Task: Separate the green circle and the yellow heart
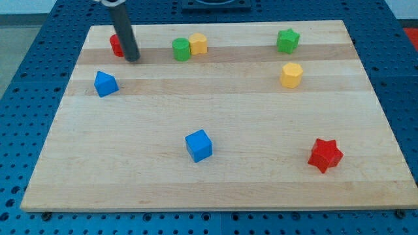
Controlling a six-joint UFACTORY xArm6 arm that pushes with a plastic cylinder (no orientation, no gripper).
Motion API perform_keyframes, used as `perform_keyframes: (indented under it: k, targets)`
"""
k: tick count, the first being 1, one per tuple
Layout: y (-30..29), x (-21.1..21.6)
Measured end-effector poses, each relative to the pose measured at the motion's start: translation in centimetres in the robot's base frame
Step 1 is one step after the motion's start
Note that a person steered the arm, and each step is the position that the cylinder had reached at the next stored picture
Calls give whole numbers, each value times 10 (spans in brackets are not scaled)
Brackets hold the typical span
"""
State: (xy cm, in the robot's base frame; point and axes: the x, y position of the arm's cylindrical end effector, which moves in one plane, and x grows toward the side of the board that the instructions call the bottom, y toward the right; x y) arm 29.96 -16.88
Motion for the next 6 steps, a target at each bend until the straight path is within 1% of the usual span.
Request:
perform_keyframes:
  k: [1, 3, 4, 5, 6]
  targets:
    - [2, -3]
    - [68, -40]
    - [84, -61]
    - [105, -64]
    - [116, -55]
